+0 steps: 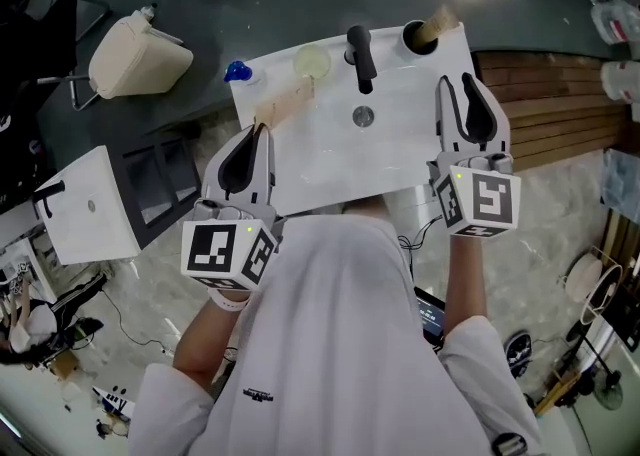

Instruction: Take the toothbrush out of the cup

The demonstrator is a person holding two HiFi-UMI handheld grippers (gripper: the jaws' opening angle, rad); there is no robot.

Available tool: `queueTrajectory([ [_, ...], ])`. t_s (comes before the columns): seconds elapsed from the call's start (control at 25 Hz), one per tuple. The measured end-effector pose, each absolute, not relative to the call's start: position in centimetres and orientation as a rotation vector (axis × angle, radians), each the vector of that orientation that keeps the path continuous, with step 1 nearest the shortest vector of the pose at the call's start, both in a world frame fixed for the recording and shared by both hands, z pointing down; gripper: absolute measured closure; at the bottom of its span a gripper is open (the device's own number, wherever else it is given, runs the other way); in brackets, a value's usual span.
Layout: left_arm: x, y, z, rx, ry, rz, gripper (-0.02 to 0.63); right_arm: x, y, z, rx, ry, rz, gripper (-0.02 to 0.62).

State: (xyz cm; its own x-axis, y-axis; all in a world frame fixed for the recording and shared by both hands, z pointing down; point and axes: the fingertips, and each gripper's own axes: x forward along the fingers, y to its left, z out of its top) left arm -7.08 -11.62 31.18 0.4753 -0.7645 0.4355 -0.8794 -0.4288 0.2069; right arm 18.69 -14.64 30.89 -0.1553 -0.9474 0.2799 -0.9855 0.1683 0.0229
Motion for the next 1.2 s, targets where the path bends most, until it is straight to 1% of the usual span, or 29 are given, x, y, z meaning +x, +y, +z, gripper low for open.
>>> queueTrajectory([
  [0.36,-4.0,-13.3,33.6,2.261,-1.360,0.485,0.600,23.6,-20.4,35.2,1.872,-2.184,0.307,0.503],
  [0.56,-3.4,-13.8,34.9,2.229,-1.371,0.527,0.600,25.4,-22.6,38.1,1.857,-2.158,0.335,0.502],
  [1.2,-3.6,-13.5,37.9,2.125,-1.379,0.583,0.600,26.1,-26.7,43.2,1.760,-2.155,0.383,0.497],
])
